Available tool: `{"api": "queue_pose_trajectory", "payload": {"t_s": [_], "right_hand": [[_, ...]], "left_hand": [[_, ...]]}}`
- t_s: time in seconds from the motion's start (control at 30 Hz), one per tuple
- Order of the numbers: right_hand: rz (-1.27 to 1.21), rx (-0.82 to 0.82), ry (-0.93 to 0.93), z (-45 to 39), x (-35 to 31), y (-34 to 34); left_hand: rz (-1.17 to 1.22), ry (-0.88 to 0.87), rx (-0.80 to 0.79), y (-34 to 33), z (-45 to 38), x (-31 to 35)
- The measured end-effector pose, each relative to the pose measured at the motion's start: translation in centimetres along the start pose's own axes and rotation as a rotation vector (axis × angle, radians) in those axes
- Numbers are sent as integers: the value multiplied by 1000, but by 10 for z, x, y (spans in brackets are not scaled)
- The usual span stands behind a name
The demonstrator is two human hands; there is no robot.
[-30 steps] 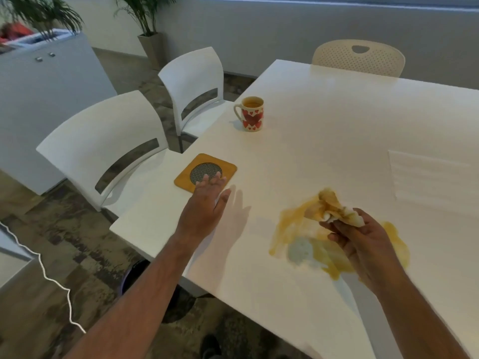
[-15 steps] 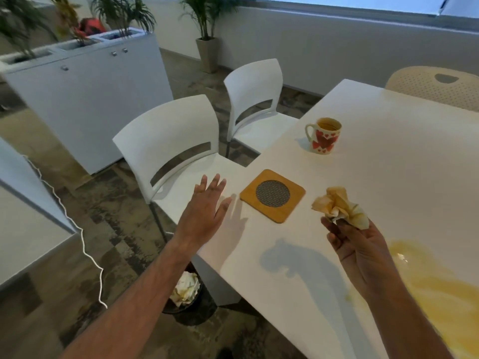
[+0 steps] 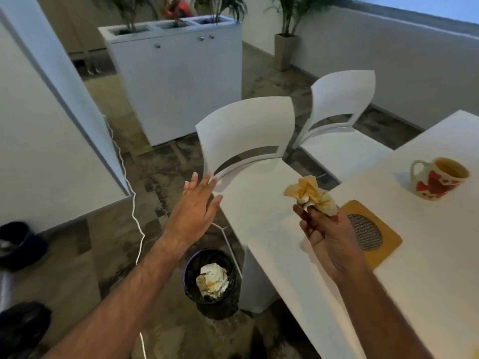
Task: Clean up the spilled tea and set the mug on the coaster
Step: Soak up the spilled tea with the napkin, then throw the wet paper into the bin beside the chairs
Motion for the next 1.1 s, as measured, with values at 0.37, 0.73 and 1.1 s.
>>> {"api": "queue_pose_trajectory", "payload": {"t_s": [0.37, 0.73, 1.1], "right_hand": [[284, -275, -169, -75, 78, -104], [973, -513, -58, -128, 131, -153], [1684, -797, -211, -137, 213, -139]], "left_hand": [[-15, 207, 112, 59, 35, -100], [-26, 356, 160, 80, 66, -154], [-7, 395, 167, 74, 71, -171]]}}
Point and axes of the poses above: each hand's wrist, its own z-axis away from the middle knuckle, its own y-axis out of the back of the hand, x = y × z, the point moved 8 cm from there along -z, towards the middle knuckle, and after that the axes turned 1 degree about -x, right-handed, at the moved point
